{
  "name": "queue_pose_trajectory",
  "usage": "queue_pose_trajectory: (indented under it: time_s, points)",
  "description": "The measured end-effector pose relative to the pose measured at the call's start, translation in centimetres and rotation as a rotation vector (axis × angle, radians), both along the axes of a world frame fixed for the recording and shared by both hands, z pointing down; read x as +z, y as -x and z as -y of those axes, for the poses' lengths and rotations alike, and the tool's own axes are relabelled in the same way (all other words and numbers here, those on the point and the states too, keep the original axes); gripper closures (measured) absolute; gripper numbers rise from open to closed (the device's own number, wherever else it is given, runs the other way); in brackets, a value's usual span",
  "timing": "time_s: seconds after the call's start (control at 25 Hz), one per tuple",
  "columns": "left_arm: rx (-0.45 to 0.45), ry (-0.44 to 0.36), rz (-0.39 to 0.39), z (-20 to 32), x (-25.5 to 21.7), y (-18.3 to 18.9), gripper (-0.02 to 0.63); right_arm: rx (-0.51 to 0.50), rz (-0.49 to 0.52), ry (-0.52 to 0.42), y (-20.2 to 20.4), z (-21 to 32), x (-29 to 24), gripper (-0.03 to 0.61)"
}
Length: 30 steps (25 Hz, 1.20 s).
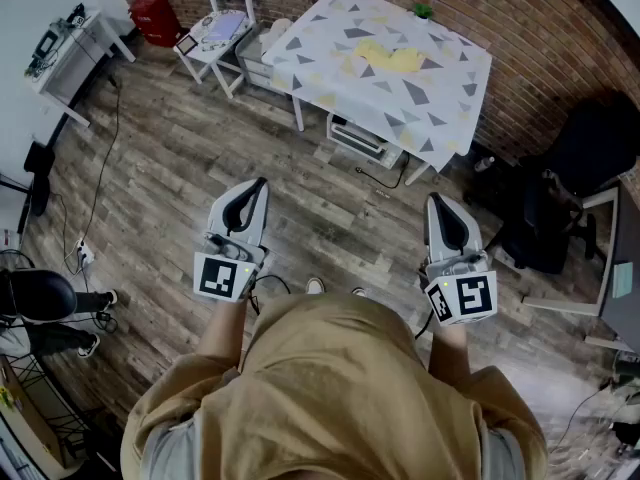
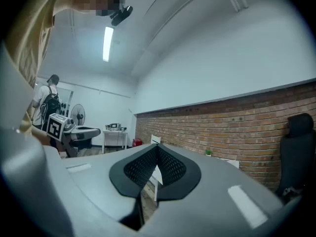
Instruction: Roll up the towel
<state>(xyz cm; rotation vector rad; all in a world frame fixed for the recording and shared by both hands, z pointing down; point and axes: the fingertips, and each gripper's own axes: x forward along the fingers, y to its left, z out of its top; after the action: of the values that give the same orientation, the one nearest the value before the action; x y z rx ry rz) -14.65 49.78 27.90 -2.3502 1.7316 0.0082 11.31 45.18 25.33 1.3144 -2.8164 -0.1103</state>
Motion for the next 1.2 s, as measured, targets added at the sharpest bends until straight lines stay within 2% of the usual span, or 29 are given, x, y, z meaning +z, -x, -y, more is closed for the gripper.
queue_pose_trajectory:
  time_s: [0.36,0.52,0.64,0.76,0.92,1.04,1.08,1.12,1.16,1.2]
  points:
    - [0.000,0.008,-0.013,0.4,0.0,0.3,0.554,-0.003,-0.011,0.001,0.4,0.4,0.2,0.574]
    - [-0.012,0.012,-0.036,0.2,0.4,0.3,0.554,-0.003,-0.021,0.027,0.2,0.1,1.3,0.574]
    - [-0.018,-0.025,-0.028,-0.1,0.4,0.5,0.554,-0.019,-0.029,0.049,0.1,-0.2,1.9,0.574]
    - [-0.006,-0.018,-0.030,0.4,0.0,-0.2,0.554,-0.045,-0.020,0.074,-0.1,-0.3,2.2,0.574]
    - [0.005,-0.016,-0.037,1.4,0.0,-0.4,0.552,-0.016,-0.019,0.086,-1.0,0.1,2.5,0.569]
    - [0.000,-0.057,-0.038,2.0,0.1,0.3,0.532,0.017,-0.020,0.064,-1.9,0.5,2.2,0.566]
    - [-0.003,-0.059,-0.043,2.1,0.2,0.5,0.491,0.022,-0.015,0.057,-2.2,0.7,1.9,0.556]
    - [-0.006,-0.053,-0.051,2.3,0.3,0.7,0.425,0.025,-0.005,0.051,-2.4,0.9,1.7,0.502]
    - [-0.008,-0.043,-0.060,2.5,0.4,0.8,0.420,0.029,0.007,0.044,-2.7,1.1,1.4,0.413]
    - [-0.010,-0.034,-0.065,2.7,0.5,0.9,0.384,0.038,0.018,0.037,-3.1,1.3,1.2,0.352]
